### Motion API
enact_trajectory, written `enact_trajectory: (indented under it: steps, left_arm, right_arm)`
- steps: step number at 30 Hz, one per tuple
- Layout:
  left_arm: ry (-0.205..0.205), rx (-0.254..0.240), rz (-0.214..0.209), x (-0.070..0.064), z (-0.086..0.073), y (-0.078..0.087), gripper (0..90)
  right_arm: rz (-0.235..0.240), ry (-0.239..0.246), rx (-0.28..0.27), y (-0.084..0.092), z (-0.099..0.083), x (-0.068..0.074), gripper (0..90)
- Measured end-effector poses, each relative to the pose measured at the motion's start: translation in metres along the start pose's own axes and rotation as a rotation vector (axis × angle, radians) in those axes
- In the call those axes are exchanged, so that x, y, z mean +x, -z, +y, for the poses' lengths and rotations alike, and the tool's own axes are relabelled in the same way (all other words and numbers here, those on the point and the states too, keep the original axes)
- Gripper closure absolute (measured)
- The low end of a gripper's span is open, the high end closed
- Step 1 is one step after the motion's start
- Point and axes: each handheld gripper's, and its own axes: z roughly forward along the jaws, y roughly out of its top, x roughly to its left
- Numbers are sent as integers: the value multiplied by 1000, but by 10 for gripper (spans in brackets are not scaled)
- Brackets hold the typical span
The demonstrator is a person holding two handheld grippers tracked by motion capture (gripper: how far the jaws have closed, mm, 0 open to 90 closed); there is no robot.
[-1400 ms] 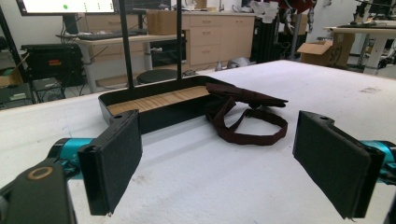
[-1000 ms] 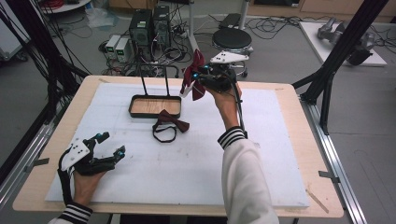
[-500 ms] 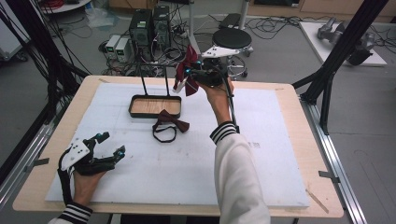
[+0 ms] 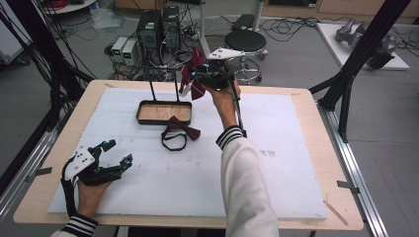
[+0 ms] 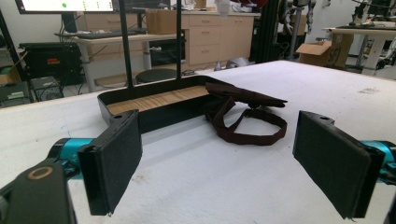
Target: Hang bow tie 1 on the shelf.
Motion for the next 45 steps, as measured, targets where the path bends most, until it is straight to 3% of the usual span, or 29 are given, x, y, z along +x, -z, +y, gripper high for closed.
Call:
enact_trajectory:
  steps: [7, 13, 32, 45]
  left_arm:
    - [1, 0, -1, 0, 0, 0, 161]
    - [1, 0, -2, 0, 0, 0, 161]
    - [-5, 3, -4, 0, 0, 0, 161]
    - [-4, 1, -5, 0, 0, 0, 162]
  right_arm:
    - [-9, -23, 24, -10, 3, -4, 689]
    - [-37, -10, 32, -17, 4, -5, 689]
    - [-54, -32, 108, -7, -14, -33, 689]
    - [-48, -39, 182, -10, -24, -39, 687]
